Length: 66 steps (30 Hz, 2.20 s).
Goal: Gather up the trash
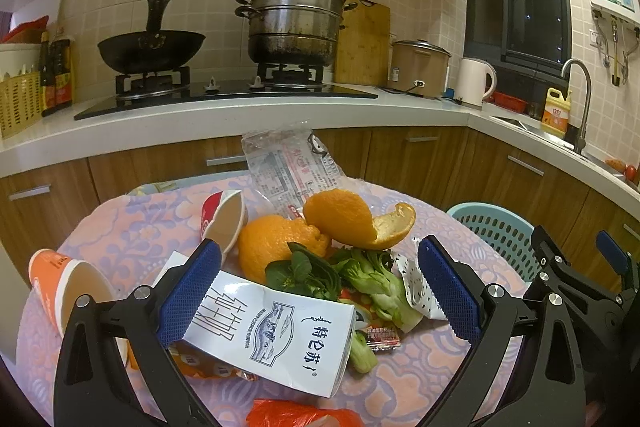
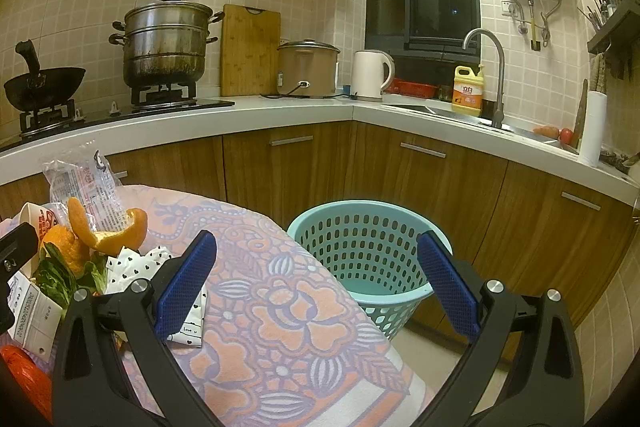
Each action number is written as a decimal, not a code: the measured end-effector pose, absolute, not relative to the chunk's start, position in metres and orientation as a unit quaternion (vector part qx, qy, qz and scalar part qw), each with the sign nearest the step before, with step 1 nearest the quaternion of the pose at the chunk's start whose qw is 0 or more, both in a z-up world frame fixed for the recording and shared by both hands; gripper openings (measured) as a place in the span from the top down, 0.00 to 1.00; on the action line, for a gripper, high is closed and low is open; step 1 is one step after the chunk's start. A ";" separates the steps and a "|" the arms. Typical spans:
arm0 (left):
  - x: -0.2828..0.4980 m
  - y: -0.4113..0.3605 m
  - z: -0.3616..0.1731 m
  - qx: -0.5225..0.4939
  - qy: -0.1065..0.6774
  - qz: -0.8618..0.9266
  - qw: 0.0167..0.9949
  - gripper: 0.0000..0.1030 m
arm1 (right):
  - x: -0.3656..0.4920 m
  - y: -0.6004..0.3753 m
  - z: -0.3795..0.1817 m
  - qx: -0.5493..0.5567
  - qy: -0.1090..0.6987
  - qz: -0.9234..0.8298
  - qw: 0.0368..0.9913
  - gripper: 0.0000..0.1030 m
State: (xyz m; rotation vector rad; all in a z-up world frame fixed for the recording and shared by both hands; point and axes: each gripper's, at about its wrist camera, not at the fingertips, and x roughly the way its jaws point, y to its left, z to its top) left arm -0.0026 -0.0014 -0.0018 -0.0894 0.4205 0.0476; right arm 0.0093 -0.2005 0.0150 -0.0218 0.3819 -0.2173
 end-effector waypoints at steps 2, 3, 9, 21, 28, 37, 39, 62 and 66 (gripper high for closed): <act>-0.003 -0.001 -0.002 -0.044 0.209 0.023 0.977 0.07 | 0.009 -0.201 0.015 -0.010 0.190 -0.108 0.976 0.07; -0.002 -0.001 -0.001 -0.044 0.209 0.023 0.977 0.07 | 0.009 -0.200 0.015 -0.011 0.189 -0.108 0.976 0.07; -0.004 0.001 0.001 -0.048 0.202 0.028 0.978 0.07 | 0.010 -0.199 0.016 -0.018 0.192 -0.106 0.976 0.07; -0.032 0.038 0.027 -0.096 0.201 0.051 0.973 0.07 | 0.010 -0.190 0.017 -0.026 0.201 -0.020 0.979 0.07; -0.075 0.100 0.027 -0.098 0.227 0.192 0.950 0.07 | 0.005 -0.173 0.015 -0.054 0.204 0.039 0.977 0.09; -0.072 0.128 -0.003 -0.082 0.288 0.263 0.917 0.10 | -0.023 -0.143 0.018 -0.068 0.235 0.159 0.957 0.21; -0.065 0.128 -0.011 -0.075 0.302 0.273 0.910 0.14 | -0.032 -0.134 0.017 -0.075 0.242 0.190 0.948 0.23; -0.062 0.138 -0.032 -0.097 0.296 0.333 0.890 0.99 | -0.035 -0.065 -0.024 -0.082 0.413 0.329 0.845 0.10; -0.068 0.133 -0.024 -0.101 0.287 0.327 0.895 0.99 | -0.032 -0.064 -0.028 -0.069 0.429 0.345 0.832 0.22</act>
